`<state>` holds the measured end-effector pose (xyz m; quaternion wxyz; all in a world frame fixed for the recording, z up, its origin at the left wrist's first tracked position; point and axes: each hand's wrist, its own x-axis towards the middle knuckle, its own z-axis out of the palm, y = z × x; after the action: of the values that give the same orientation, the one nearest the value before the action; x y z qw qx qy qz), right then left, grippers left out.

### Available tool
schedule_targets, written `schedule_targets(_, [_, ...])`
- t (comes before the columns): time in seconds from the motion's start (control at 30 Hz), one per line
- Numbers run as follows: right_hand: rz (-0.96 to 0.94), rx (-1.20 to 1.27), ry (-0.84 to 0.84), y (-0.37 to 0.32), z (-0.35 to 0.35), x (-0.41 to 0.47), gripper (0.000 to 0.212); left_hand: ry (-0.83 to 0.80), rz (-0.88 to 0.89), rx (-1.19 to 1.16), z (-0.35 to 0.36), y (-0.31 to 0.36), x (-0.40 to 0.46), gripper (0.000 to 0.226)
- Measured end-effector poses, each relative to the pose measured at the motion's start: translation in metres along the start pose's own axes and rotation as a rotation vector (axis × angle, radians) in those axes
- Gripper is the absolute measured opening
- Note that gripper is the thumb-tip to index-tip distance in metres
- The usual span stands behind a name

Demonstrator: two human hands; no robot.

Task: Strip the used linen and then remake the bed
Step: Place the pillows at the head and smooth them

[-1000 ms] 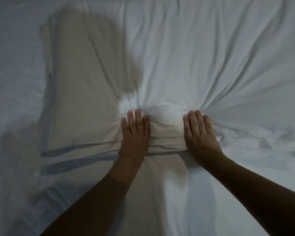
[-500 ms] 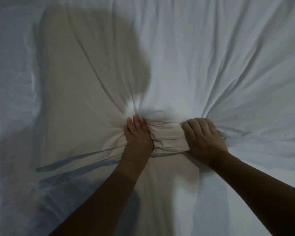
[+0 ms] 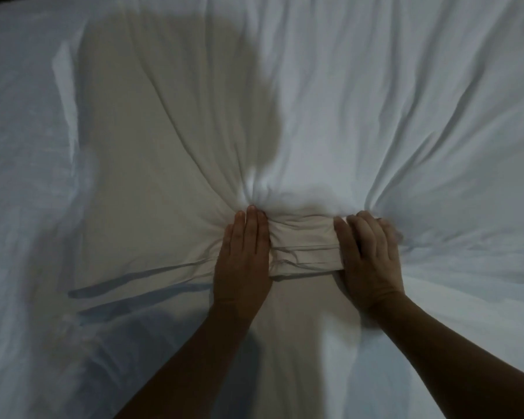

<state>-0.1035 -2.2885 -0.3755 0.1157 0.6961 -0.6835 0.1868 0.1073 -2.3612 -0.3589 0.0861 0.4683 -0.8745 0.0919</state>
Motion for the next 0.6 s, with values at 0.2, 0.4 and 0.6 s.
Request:
schedule_targets(0.2, [0.058,0.002,0.002,-0.001,0.006,-0.001,0.081,0.099,-0.035,-0.115,0.008,0.001,-0.006,0.075])
schedule_targets(0.4, [0.086,-0.036,0.022,-0.002,0.011,0.006,0.068,0.084,0.009,-0.083,0.013,-0.002,-0.003,0.072])
schedule_targets(0.6, [0.052,-0.175,-0.142,-0.006,0.003,0.037,0.046,0.163,0.043,-0.029,0.015,-0.005,0.013,0.043])
